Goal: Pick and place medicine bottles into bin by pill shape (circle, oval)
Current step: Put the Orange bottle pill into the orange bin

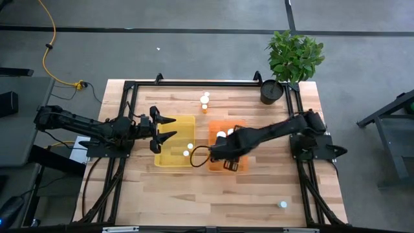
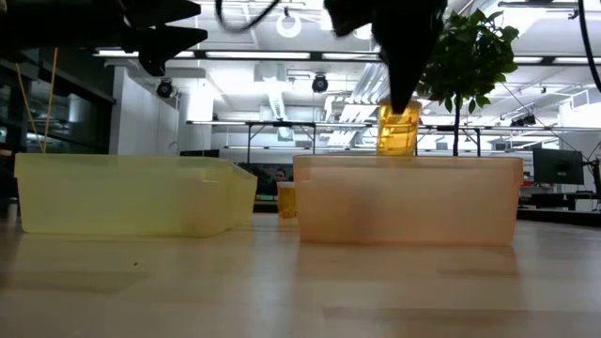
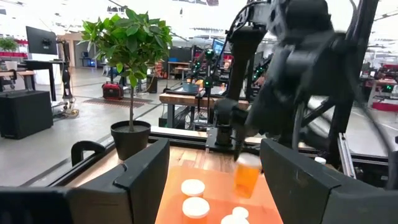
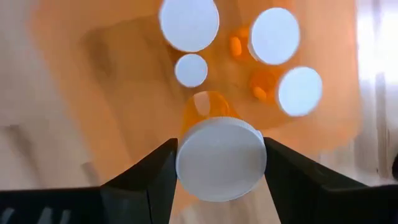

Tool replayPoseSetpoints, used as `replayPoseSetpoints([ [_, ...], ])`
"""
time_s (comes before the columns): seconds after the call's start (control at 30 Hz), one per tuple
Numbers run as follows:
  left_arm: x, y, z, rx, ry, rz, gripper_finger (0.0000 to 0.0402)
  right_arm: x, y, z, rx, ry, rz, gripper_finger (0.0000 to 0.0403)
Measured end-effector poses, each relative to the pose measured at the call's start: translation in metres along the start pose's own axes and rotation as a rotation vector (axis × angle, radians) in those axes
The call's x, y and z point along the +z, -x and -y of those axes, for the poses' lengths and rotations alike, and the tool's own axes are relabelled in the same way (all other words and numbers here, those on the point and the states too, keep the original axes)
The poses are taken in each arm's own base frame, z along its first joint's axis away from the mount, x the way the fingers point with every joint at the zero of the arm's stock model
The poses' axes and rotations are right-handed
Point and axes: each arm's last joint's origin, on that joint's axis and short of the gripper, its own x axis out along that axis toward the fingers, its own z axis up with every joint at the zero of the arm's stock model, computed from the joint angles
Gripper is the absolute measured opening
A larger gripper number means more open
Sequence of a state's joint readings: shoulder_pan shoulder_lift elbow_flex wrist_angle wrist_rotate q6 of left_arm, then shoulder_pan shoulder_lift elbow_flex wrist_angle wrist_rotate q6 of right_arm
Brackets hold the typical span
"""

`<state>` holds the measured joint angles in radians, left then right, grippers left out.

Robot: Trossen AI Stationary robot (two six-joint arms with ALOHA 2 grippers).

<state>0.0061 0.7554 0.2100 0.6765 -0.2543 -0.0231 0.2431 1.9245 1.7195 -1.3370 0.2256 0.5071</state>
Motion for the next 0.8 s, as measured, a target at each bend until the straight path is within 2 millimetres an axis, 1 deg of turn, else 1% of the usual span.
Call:
replayPoseSetpoints([
  [0.13, 0.0, 0.0, 0.0, 0.0, 0.0, -0.001, 0.0238, 0.011, -0.026, 0.002, -0.025, 0.044, -0.066, 0.0193],
  [0.2, 0.0, 0.0, 0.0, 0.0, 0.005, -0.002, 0.0238, 0.013, -0.038, 0.0, -0.046, 0.095, -0.112, 0.0193],
  [0.27, 0.0, 0.0, 0.0, 0.0, 0.01, -0.004, 0.0238, 0.014, -0.045, -0.001, -0.076, 0.141, -0.131, 0.0193],
  [0.4, -0.001, 0.0, 0.0, 0.0, 0.009, -0.008, 0.0238, 0.015, -0.049, -0.002, -0.112, 0.187, -0.12, 0.0193],
  [0.67, -0.003, 0.0, 0.0, 0.0, 0.003, -0.031, 0.0238, 0.014, -0.049, 0.0, -0.117, 0.225, -0.132, 0.0193],
  [0.8, -0.003, 0.0, 0.0, 0.0, 0.011, -0.032, 0.0238, 0.002, -0.06, 0.005, -0.117, 0.253, -0.157, 0.0193],
])
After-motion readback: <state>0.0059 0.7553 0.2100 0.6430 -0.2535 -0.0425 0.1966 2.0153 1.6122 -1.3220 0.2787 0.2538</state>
